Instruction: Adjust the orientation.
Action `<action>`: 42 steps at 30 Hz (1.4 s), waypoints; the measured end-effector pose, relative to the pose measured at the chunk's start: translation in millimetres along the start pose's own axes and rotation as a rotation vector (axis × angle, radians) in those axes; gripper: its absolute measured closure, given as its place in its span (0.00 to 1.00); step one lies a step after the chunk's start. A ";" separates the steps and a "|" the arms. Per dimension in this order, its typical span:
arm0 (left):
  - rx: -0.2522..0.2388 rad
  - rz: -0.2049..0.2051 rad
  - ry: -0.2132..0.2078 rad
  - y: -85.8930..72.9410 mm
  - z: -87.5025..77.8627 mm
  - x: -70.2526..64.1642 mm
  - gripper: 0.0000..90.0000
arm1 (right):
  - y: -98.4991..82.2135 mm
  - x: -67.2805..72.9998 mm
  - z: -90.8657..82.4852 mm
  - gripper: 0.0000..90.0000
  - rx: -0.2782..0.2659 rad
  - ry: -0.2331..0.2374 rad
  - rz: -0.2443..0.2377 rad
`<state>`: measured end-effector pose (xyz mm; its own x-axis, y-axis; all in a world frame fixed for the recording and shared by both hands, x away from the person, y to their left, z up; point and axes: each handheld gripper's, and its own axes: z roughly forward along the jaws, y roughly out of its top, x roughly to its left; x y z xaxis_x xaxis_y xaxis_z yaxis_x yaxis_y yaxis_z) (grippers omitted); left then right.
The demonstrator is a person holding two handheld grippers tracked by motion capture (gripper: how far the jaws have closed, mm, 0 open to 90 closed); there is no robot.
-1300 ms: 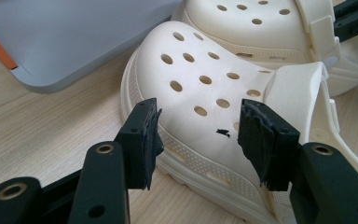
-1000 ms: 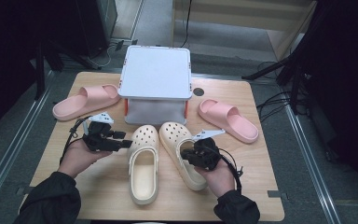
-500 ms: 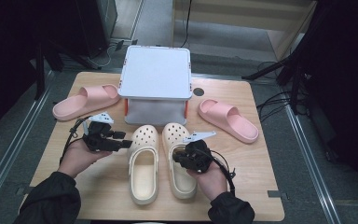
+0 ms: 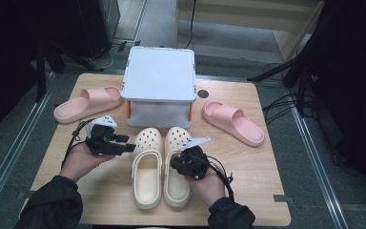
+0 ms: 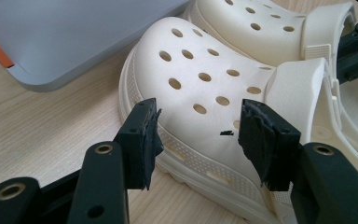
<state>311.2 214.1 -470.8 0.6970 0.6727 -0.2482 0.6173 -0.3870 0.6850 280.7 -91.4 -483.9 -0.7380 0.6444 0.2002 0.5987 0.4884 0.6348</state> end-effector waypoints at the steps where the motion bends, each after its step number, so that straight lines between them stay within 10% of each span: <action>1: 0.000 0.000 0.000 0.0 0.2 -0.2 0.52 | 0.4 0.4 1.0 0.87 -0.008 0.017 0.008; 28: 0.009 0.008 -0.002 -0.3 1.2 -1.5 0.52 | -0.4 1.8 2.8 0.82 -0.026 -0.028 -0.031; 42: -0.010 -0.025 -0.007 3.6 -3.2 3.7 0.55 | -4.7 6.4 -25.3 0.59 -0.107 0.020 0.001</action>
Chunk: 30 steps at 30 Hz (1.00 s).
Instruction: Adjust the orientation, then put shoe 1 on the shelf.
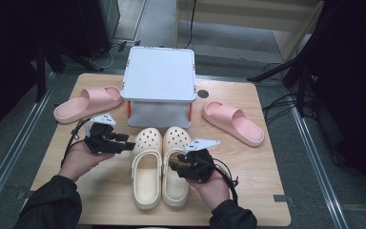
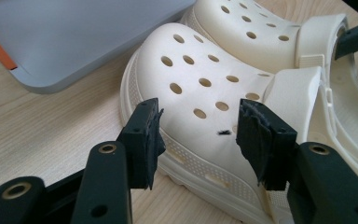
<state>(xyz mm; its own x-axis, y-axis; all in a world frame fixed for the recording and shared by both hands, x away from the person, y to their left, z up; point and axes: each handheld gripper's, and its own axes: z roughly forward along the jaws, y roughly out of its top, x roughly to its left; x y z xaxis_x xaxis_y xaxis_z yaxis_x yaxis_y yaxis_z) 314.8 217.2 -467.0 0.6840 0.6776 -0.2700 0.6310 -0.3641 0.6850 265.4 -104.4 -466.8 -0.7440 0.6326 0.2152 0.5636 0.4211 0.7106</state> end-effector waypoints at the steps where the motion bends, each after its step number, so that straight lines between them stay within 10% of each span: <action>1: 0.002 0.002 -0.001 0.5 -0.4 0.6 0.56 | -0.6 0.8 -0.6 0.57 -0.001 0.008 0.003; 14: -0.053 0.039 -0.062 18.8 -11.2 -4.5 0.90 | -4.8 19.8 4.8 0.49 0.002 0.018 0.026; 30: -0.032 0.113 -0.018 67.5 -11.8 5.8 0.97 | -2.2 24.0 12.4 0.44 -0.023 -0.002 0.020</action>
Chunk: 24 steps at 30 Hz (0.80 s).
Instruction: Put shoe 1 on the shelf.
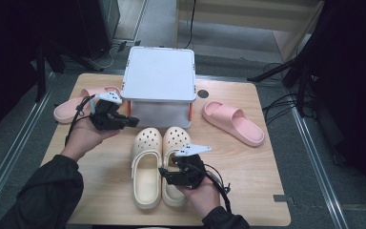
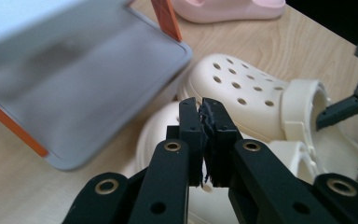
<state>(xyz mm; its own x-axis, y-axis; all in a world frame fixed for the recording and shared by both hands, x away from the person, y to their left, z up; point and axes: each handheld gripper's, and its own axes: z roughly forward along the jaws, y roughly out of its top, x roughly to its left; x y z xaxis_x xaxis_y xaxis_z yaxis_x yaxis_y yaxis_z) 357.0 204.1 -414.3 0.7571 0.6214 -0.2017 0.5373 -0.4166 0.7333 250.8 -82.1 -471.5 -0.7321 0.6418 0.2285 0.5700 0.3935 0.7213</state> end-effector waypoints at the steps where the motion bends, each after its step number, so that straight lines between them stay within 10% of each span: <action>1: -0.003 -0.009 0.003 5.2 -1.3 3.9 0.97 | 0.3 0.6 0.0 0.44 -0.006 -0.002 0.005; 13: -0.021 0.029 0.056 63.3 -6.7 21.5 0.97 | 2.4 3.8 4.9 0.37 -0.038 -0.039 0.052; 24: 0.001 0.029 0.085 82.2 11.0 34.7 0.98 | 2.6 3.6 27.5 0.35 0.016 -0.091 0.070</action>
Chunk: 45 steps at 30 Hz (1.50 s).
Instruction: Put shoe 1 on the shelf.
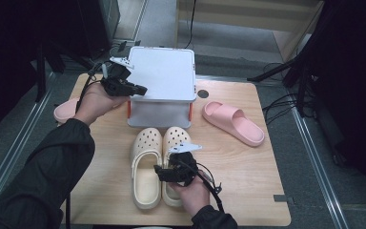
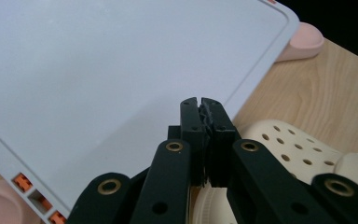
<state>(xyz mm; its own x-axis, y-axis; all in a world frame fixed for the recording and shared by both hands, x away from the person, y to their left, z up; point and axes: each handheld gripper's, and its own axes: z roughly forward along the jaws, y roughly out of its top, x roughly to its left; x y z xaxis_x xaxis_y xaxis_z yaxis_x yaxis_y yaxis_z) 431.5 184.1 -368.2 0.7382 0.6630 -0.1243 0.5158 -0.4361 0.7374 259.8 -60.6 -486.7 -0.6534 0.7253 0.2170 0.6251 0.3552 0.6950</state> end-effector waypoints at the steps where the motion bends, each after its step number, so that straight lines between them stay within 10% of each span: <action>1: -0.011 -0.008 -0.003 0.1 1.5 1.9 0.98 | -0.1 -0.3 0.9 0.35 -0.001 -0.012 0.000; 7: -0.003 -0.023 0.018 -1.8 8.2 8.6 0.97 | 4.4 1.5 11.0 0.35 -0.006 -0.005 0.041; 23: -0.004 -0.023 0.008 -3.8 10.4 10.6 0.98 | 7.6 14.3 29.8 0.46 -0.009 -0.180 -0.023; 45: 0.011 -0.019 0.012 -3.3 9.7 9.2 0.99 | 11.2 -7.6 17.4 0.73 0.026 -0.135 0.022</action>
<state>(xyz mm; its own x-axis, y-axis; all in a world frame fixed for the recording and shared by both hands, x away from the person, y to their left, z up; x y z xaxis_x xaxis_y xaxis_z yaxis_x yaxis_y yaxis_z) 440.9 185.7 -378.2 0.7230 0.6786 -0.1296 0.5343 -0.4303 0.7276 279.2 -52.0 -492.5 -0.5771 0.8051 0.1370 0.6508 0.3520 0.6727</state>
